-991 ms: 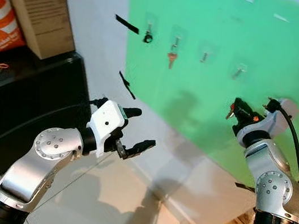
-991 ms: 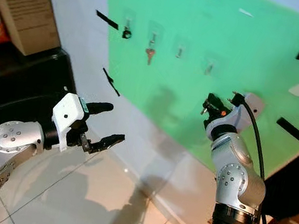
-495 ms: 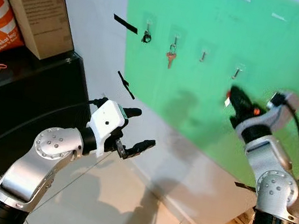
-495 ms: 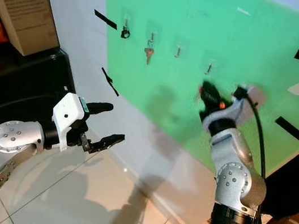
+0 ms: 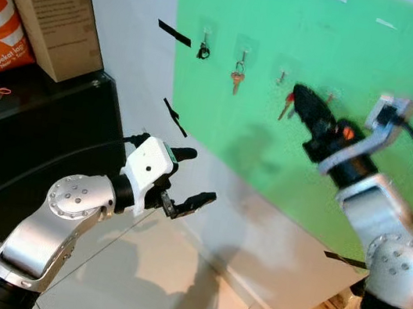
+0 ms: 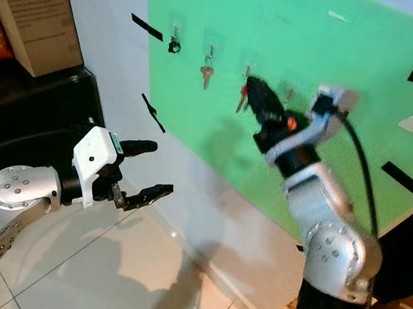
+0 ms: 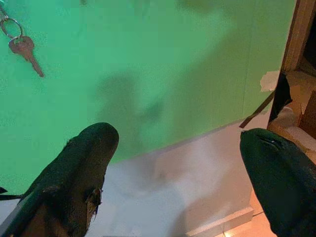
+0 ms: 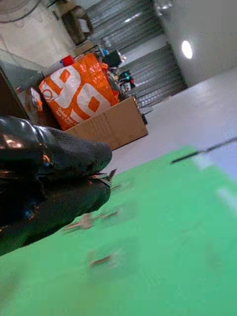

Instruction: Hang keys on a hook

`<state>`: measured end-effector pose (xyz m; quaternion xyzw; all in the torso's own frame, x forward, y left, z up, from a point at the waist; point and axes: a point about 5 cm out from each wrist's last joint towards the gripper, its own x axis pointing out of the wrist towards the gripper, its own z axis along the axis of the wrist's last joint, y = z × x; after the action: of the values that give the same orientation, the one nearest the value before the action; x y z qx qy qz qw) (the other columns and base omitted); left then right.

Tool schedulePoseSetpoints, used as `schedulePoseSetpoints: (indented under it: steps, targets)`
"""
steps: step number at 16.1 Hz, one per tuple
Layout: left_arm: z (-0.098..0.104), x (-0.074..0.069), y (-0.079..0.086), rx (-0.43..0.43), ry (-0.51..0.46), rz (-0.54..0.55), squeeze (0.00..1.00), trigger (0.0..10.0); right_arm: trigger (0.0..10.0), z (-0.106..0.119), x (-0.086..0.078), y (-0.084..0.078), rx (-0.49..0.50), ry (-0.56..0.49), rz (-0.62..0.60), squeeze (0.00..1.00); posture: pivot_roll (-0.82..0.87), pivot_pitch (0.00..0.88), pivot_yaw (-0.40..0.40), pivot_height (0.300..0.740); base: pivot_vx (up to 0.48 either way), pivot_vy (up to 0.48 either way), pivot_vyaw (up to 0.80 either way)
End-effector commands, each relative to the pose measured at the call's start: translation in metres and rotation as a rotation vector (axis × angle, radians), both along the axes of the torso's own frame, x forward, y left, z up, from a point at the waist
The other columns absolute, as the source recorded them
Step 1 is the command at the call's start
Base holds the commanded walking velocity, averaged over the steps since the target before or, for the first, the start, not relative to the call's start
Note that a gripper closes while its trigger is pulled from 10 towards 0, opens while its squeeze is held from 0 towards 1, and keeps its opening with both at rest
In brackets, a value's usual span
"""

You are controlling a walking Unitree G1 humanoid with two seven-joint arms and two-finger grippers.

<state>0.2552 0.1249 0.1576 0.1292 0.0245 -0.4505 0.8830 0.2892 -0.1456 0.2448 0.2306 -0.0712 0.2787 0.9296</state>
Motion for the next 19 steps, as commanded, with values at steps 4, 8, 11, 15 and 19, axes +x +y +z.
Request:
schedulePoseSetpoints:
  steps: [4, 8, 11, 15, 19]
  targets:
    - [0.006, -0.001, 0.001, -0.004, -0.015, -0.005, 0.00, 10.0, 10.0, 0.020, -0.005, 0.010, -0.218, -0.070, -0.011, 0.00, -0.05, 0.000, 0.016, 0.740, 0.000, 0.000, 0.00]
    - [0.007, 0.000, 0.001, 0.000, -0.011, -0.010, 0.00, 10.0, 10.0, 0.034, -0.008, 0.019, -0.311, -0.125, -0.055, 0.00, -0.05, 0.000, 0.021, 0.740, 0.000, 0.000, 0.00]
    - [0.006, -0.001, -0.001, -0.001, -0.011, -0.018, 0.00, 10.0, 10.0, 0.033, -0.010, 0.021, -0.324, -0.119, -0.053, 0.00, -0.05, 0.000, 0.020, 0.740, 0.000, 0.000, 0.00]
    - [0.005, -0.001, 0.000, 0.010, -0.011, -0.021, 0.00, 10.0, 10.0, -0.008, 0.000, 0.010, -0.599, 0.050, -0.135, 0.00, -0.05, 0.000, 0.014, 0.740, 0.000, 0.000, 0.00]
    - [0.004, -0.003, 0.001, 0.013, -0.011, -0.020, 0.00, 10.0, 10.0, -0.046, -0.008, 0.009, -0.605, 0.186, -0.059, 0.00, -0.06, 0.000, 0.009, 0.740, 0.000, 0.000, 0.00]
